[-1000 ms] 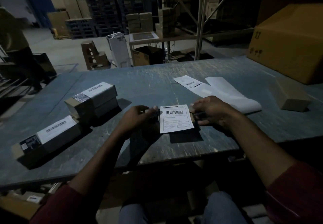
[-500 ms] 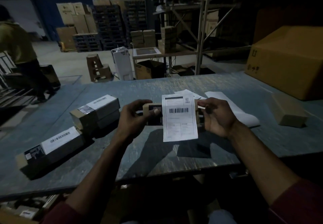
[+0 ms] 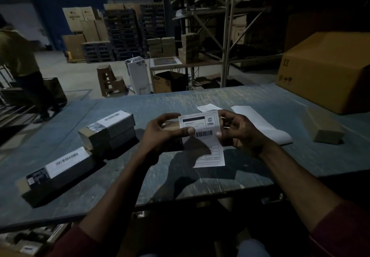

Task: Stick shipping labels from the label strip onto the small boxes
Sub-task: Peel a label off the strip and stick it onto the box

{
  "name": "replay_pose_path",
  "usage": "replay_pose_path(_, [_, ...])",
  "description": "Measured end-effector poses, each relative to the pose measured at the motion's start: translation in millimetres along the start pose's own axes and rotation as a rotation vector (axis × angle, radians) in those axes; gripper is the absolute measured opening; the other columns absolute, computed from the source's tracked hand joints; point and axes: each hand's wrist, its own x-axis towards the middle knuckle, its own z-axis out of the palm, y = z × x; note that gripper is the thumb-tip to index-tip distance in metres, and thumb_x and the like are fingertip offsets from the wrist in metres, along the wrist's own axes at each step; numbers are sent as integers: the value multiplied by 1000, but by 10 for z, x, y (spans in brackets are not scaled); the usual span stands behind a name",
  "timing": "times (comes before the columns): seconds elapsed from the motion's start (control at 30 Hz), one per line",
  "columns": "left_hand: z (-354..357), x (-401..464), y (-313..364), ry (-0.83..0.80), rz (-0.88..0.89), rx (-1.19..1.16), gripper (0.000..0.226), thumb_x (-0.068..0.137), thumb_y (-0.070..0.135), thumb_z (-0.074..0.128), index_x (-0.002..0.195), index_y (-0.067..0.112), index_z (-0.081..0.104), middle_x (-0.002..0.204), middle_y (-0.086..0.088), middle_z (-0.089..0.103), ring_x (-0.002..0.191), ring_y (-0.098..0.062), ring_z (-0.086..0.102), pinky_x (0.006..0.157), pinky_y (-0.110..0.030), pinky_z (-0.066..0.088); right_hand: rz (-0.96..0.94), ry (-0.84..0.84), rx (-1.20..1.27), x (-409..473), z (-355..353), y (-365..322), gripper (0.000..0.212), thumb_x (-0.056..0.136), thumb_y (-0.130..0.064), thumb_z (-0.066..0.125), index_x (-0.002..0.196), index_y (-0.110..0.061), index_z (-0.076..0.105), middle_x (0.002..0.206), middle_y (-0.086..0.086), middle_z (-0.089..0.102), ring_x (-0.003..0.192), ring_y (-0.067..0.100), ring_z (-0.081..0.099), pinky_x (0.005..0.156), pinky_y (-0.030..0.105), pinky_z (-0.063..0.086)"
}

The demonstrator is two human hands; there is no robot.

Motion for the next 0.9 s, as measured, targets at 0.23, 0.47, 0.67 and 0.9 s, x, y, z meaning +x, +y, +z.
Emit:
replay_pose_path(0.23, [177,-134,17,99,-8,-44,68,55,23,101,116,15,74,116,-9,73,95,-25,77,60,-38,65,55,87,-86,62,141,-42,38,91,-21,72,129,-23,69,119,5,76,107,20,72,85,37,61])
replay_pose_path(0.47, [226,-207,73,127,31,-91,64,61,17,99,120,18,75,114,-1,69,97,-13,70,52,-18,56,120,185,-33,97,263,-57,50,75,-29,78,123,-36,70,109,8,72,99,23,65,72,35,49])
replay_pose_path(0.67, [196,-211,43,145,-29,-144,61,63,11,98,119,24,77,108,-5,76,99,-22,75,59,-24,61,151,235,78,172,300,59,56,65,-19,78,118,-37,73,93,6,72,98,28,62,76,39,45])
replay_pose_path(0.9, [148,-189,-123,186,-76,-163,46,80,-3,77,121,19,77,107,-14,78,105,-29,73,74,-31,61,126,297,109,126,389,180,49,82,3,64,118,-29,72,97,0,80,92,26,68,76,37,50])
